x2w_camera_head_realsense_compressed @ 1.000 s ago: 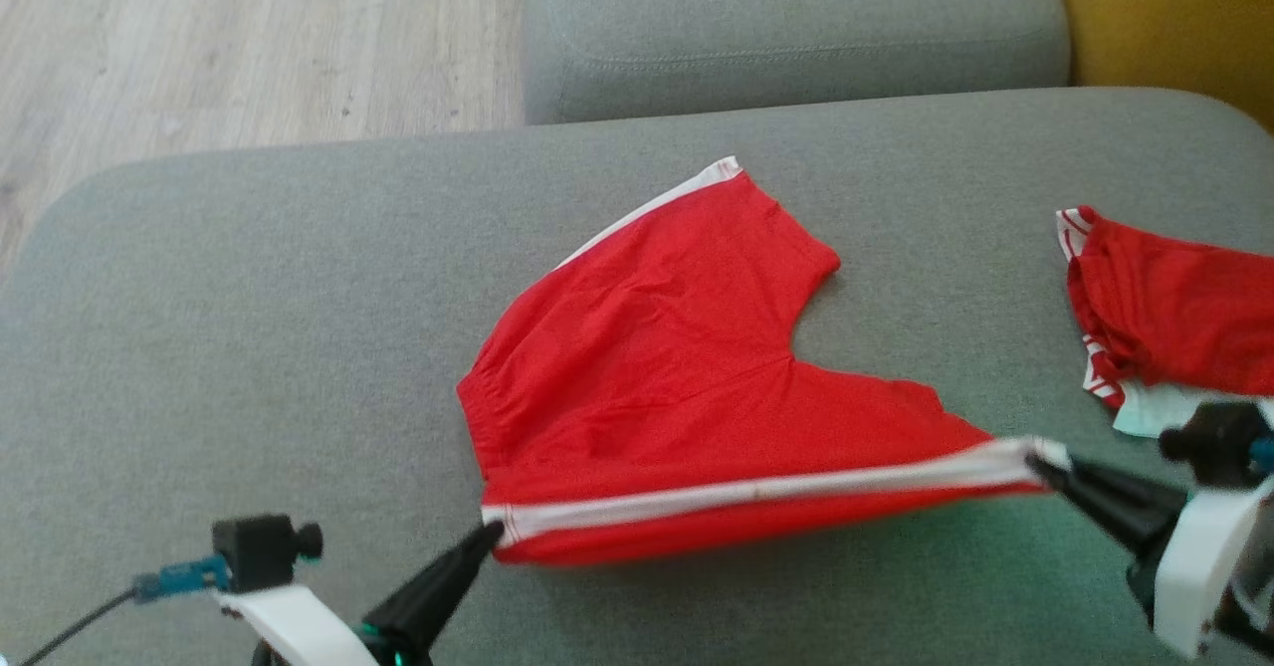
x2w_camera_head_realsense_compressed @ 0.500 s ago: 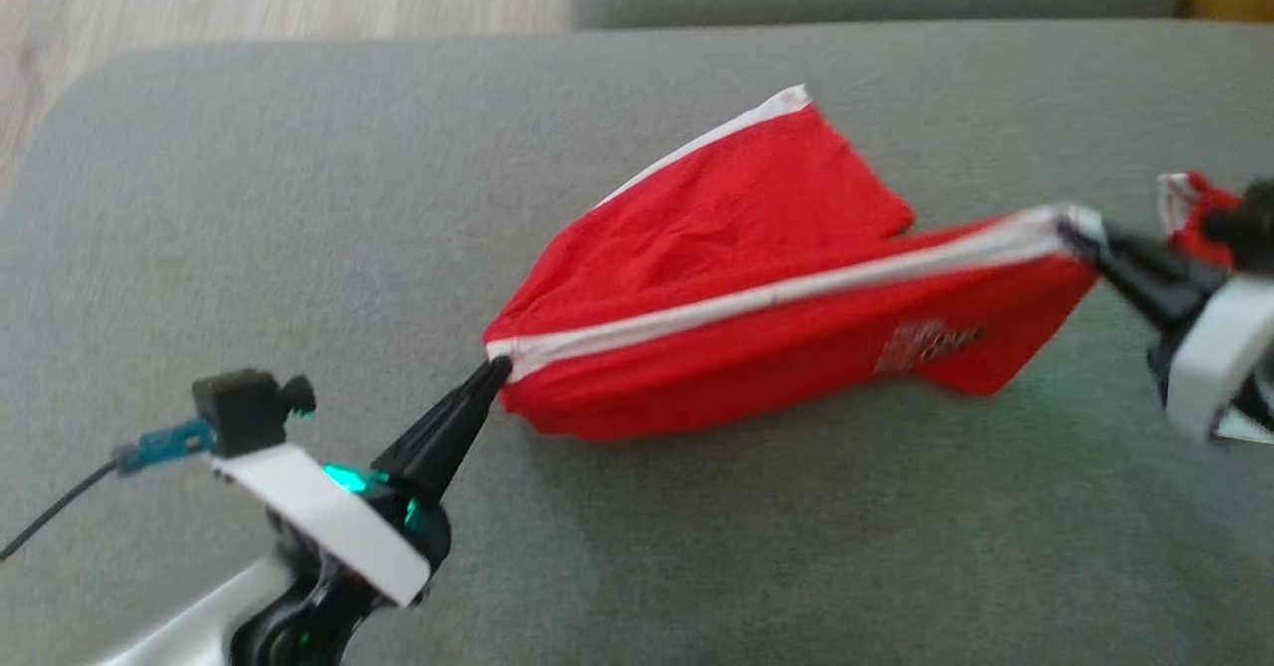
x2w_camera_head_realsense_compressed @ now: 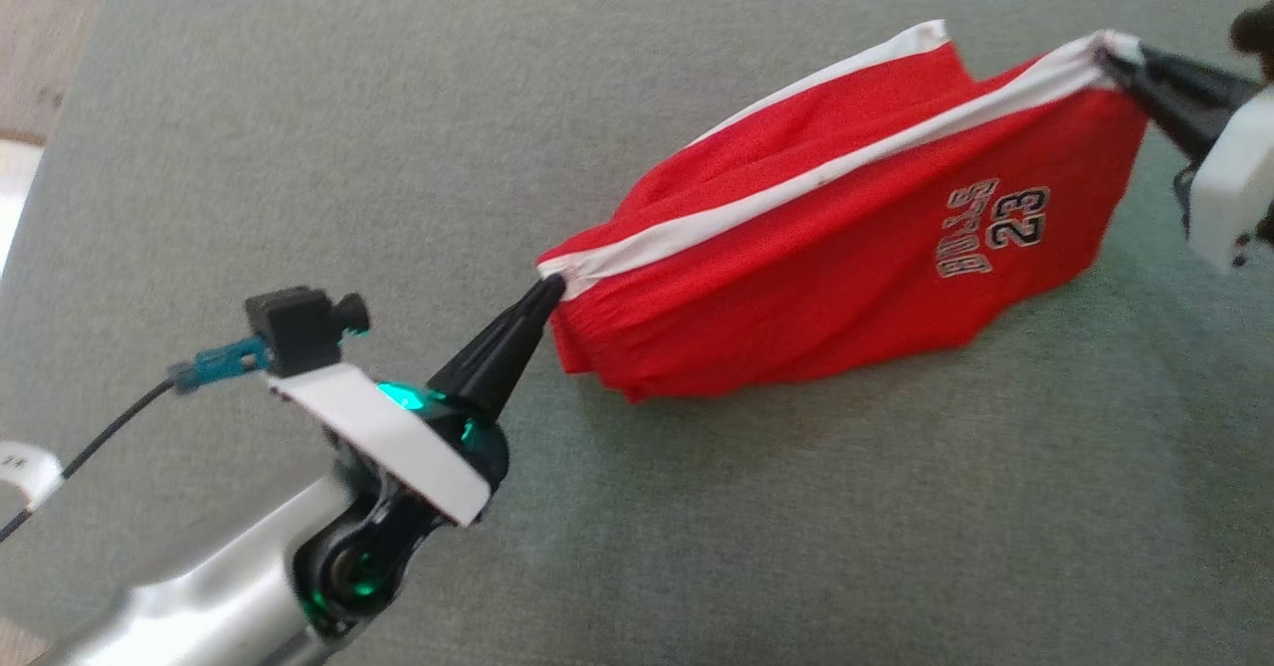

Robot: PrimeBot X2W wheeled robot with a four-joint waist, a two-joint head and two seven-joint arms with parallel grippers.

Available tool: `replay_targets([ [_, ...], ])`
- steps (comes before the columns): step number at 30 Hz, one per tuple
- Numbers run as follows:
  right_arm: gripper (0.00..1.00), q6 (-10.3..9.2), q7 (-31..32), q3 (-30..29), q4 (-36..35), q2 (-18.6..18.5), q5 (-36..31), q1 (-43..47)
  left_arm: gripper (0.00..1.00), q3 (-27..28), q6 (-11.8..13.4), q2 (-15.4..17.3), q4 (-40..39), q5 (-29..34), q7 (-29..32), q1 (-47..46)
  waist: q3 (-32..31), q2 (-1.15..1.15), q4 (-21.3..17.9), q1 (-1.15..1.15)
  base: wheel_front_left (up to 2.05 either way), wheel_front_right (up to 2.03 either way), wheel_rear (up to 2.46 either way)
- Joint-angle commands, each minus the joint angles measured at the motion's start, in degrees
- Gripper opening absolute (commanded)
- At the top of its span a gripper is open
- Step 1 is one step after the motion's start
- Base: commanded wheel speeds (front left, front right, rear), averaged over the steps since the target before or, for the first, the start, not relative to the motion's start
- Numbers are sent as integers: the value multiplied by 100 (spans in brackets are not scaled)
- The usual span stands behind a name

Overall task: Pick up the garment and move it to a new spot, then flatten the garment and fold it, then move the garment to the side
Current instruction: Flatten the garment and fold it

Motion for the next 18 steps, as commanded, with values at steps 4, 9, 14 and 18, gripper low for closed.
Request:
replay_targets([
  [4,0,37,135,51,84,-119,82,-341,0,171,-33,-71,52,44,-108,-452,379,0,312,-1,0,0,0],
  [9,0,37,221,106,166,-102,45,-615,0,86,-33,-240,233,65,-177,-673,617,0,425,-1,0,0,0],
  [14,0,37,262,122,219,-66,-8,-741,0,13,-33,-330,378,62,-204,-851,756,0,467,-1,0,0,0],
  [18,0,37,256,127,218,-37,-63,-778,0,-89,-33,-385,479,90,-230,-1010,891,0,483,-1,0,0,0],
])
